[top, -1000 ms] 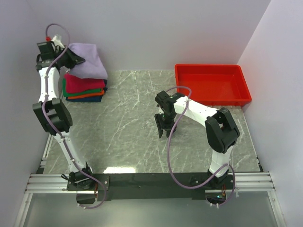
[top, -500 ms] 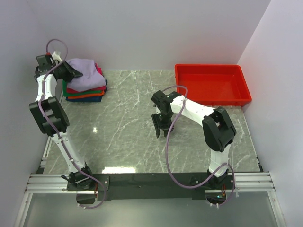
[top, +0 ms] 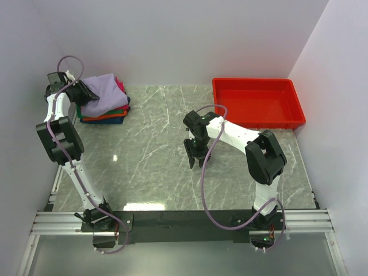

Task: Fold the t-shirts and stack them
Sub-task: Neatly place the folded tshirt to the corner

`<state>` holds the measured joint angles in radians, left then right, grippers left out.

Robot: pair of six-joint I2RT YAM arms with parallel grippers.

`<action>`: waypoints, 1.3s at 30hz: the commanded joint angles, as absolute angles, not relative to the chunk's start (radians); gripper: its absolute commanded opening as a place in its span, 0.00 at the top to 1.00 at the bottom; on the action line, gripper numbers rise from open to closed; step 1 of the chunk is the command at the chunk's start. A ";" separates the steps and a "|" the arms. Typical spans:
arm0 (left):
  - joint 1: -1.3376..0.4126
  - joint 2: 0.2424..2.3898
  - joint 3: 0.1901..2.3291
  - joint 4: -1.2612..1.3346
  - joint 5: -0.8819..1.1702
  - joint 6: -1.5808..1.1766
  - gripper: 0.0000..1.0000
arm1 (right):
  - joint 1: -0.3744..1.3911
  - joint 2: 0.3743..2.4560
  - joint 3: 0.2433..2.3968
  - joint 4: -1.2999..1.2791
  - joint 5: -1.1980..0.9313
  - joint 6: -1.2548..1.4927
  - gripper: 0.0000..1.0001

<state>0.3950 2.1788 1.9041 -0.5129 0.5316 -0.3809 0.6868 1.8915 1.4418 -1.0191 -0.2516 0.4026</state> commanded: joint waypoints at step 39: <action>-0.034 0.798 0.916 -0.482 -0.043 -0.529 0.01 | 0.505 1.473 1.246 -0.738 -0.115 0.486 0.47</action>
<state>-0.0277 0.8997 0.9497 -0.5007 -0.0277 -0.5140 0.5121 1.5490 1.2781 -0.8379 -0.1593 0.4606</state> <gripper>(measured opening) 0.994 0.525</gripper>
